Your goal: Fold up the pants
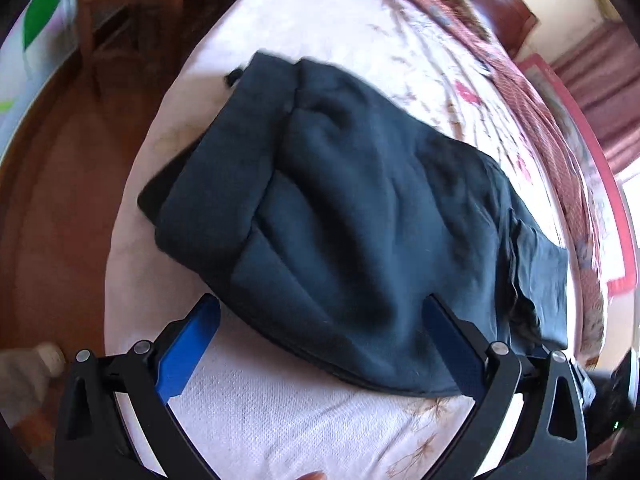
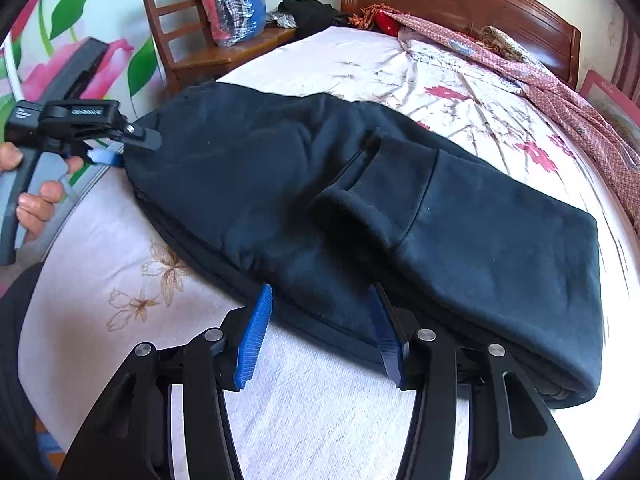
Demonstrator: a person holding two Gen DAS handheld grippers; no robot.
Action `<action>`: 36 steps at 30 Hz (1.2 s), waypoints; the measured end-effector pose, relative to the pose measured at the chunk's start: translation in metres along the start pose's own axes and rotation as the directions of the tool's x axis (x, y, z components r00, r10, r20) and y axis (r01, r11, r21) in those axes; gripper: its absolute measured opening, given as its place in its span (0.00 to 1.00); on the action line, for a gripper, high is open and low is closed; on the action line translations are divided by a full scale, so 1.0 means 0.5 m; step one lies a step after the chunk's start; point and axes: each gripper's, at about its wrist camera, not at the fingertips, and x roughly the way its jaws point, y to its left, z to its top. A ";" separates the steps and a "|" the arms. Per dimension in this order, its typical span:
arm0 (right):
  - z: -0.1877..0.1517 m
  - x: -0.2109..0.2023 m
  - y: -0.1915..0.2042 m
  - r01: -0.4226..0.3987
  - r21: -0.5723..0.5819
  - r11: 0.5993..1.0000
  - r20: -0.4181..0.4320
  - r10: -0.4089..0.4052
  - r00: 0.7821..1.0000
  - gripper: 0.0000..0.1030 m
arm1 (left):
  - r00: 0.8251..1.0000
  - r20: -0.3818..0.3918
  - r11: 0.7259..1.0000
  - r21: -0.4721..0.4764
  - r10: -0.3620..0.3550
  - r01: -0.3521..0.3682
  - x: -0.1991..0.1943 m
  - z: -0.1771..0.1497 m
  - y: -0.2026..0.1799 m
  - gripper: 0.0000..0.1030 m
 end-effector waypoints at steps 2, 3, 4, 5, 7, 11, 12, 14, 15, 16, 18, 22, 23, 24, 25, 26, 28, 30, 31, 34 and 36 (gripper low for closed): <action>0.002 -0.002 -0.001 0.005 0.000 1.000 0.005 -0.005 1.000 0.48 | 1.000 0.016 1.000 -0.001 -0.009 0.009 0.000 -0.004 -0.002 0.98; 0.002 0.000 -0.003 -0.002 0.003 1.000 -0.003 0.002 1.000 0.48 | 1.000 0.016 1.000 -0.001 -0.002 0.002 0.003 -0.004 -0.004 0.98; 0.002 0.000 -0.004 -0.001 0.004 1.000 -0.002 0.001 1.000 0.48 | 1.000 0.019 1.000 -0.006 -0.002 0.002 0.007 -0.002 -0.004 0.98; 0.001 -0.001 -0.004 0.001 0.004 1.000 0.000 -0.001 1.000 0.48 | 1.000 0.023 1.000 -0.012 -0.006 0.006 0.009 0.002 -0.004 0.98; 0.000 -0.001 -0.003 -0.006 -0.002 1.000 -0.004 0.006 1.000 0.48 | 0.999 0.038 0.999 -0.030 -0.026 0.027 0.008 0.008 -0.001 0.98; 0.000 -0.003 0.002 -0.014 -0.015 1.000 -0.002 0.014 1.000 0.48 | 0.994 0.069 0.993 -0.082 -0.084 0.090 0.000 0.025 0.001 0.98; -0.001 -0.002 0.003 -0.013 -0.017 1.000 -0.002 0.013 1.000 0.48 | 0.992 0.076 0.991 -0.080 -0.096 0.102 -0.002 0.027 0.000 0.98; -0.001 0.001 0.005 -0.021 -0.020 1.000 -0.010 0.021 1.000 0.48 | 0.991 0.082 0.991 -0.076 -0.103 0.110 0.002 0.029 0.001 0.98; -0.001 0.002 0.006 -0.024 -0.021 1.000 -0.010 0.024 1.000 0.48 | 0.990 0.085 0.990 -0.078 -0.111 0.117 0.004 0.029 0.002 0.98; -0.001 0.004 0.009 -0.027 -0.023 0.999 -0.013 0.026 1.000 0.48 | 0.989 0.096 0.990 -0.074 -0.114 0.121 0.005 0.028 0.000 0.98; -0.002 0.005 0.014 -0.040 -0.029 0.999 -0.013 0.040 0.999 0.48 | 0.995 0.096 0.998 -0.048 -0.034 0.039 0.013 0.025 -0.007 0.67; 0.000 0.007 0.021 -0.055 -0.041 0.998 -0.019 0.054 0.998 0.48 | 0.995 0.093 0.998 -0.043 -0.035 0.039 0.011 0.023 0.007 0.31; -0.001 0.007 0.023 -0.058 -0.041 0.997 -0.019 0.057 0.998 0.48 | 0.994 0.093 0.996 -0.071 -0.055 0.062 0.008 0.024 0.013 0.28; 0.000 0.006 0.023 -0.058 -0.043 0.997 -0.019 0.057 0.998 0.48 | 0.993 0.092 0.994 -0.081 -0.067 0.074 0.006 0.026 0.013 0.25; 0.001 0.005 0.024 -0.059 -0.044 0.997 -0.017 0.058 0.998 0.48 | 0.994 0.095 0.995 -0.072 -0.061 0.068 0.003 0.026 0.007 0.24; 0.002 0.004 0.024 -0.062 -0.046 0.997 -0.017 0.061 0.998 0.48 | 0.993 0.101 0.996 -0.059 -0.053 0.059 -0.002 0.024 0.001 0.21; 0.002 -0.001 0.023 -0.062 -0.046 0.997 -0.014 0.062 0.998 0.48 | 0.994 0.110 0.999 -0.025 -0.019 0.022 -0.015 0.023 -0.017 0.19; 0.002 -0.003 0.021 -0.064 -0.045 0.997 -0.016 0.063 0.998 0.48 | 0.991 0.134 1.000 -0.003 -0.004 0.004 -0.038 0.024 -0.037 0.18; 0.000 -0.005 0.019 -0.062 -0.045 0.997 -0.013 0.061 0.998 0.48 | 0.989 0.144 1.000 0.012 0.015 -0.017 -0.048 0.022 -0.045 0.18; -0.006 -0.010 0.013 -0.061 -0.037 0.997 -0.013 0.060 0.998 0.48 | 0.981 0.176 0.993 0.070 0.079 -0.093 -0.070 0.020 -0.083 0.17; -0.010 -0.016 0.011 -0.061 -0.037 0.997 -0.010 0.060 0.998 0.48 | 0.969 0.207 0.978 0.129 0.134 -0.163 -0.088 0.026 -0.125 0.17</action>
